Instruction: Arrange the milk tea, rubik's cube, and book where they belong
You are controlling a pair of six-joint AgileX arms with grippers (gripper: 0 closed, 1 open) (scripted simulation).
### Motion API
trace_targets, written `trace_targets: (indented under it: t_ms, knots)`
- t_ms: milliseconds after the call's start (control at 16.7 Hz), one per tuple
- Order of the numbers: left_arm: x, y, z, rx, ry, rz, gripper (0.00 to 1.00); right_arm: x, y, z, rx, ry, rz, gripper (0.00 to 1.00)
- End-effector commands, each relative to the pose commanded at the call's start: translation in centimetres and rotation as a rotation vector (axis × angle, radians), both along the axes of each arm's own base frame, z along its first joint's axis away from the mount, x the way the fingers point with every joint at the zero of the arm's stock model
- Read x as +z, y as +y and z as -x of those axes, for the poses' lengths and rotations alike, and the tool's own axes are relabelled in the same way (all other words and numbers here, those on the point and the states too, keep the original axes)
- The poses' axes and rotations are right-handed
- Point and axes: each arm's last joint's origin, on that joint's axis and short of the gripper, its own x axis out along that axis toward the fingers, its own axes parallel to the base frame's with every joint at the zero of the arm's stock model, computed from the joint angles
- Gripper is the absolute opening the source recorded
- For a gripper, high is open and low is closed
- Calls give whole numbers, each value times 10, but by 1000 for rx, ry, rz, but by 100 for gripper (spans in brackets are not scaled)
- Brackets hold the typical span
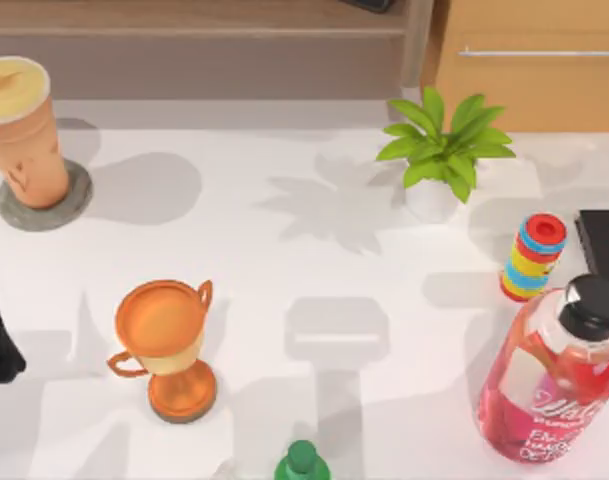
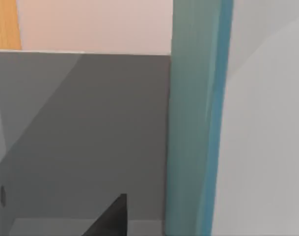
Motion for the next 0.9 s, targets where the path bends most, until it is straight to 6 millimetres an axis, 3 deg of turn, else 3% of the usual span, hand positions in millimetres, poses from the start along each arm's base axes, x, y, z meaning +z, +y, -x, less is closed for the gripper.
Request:
trace_targets:
  t_ms: [540,900]
  knots:
    - [0,0,0,0,0,0,100,0,0,0,0,0,0,2]
    - [0,0,0,0,0,0,100,0,0,0,0,0,0,0]
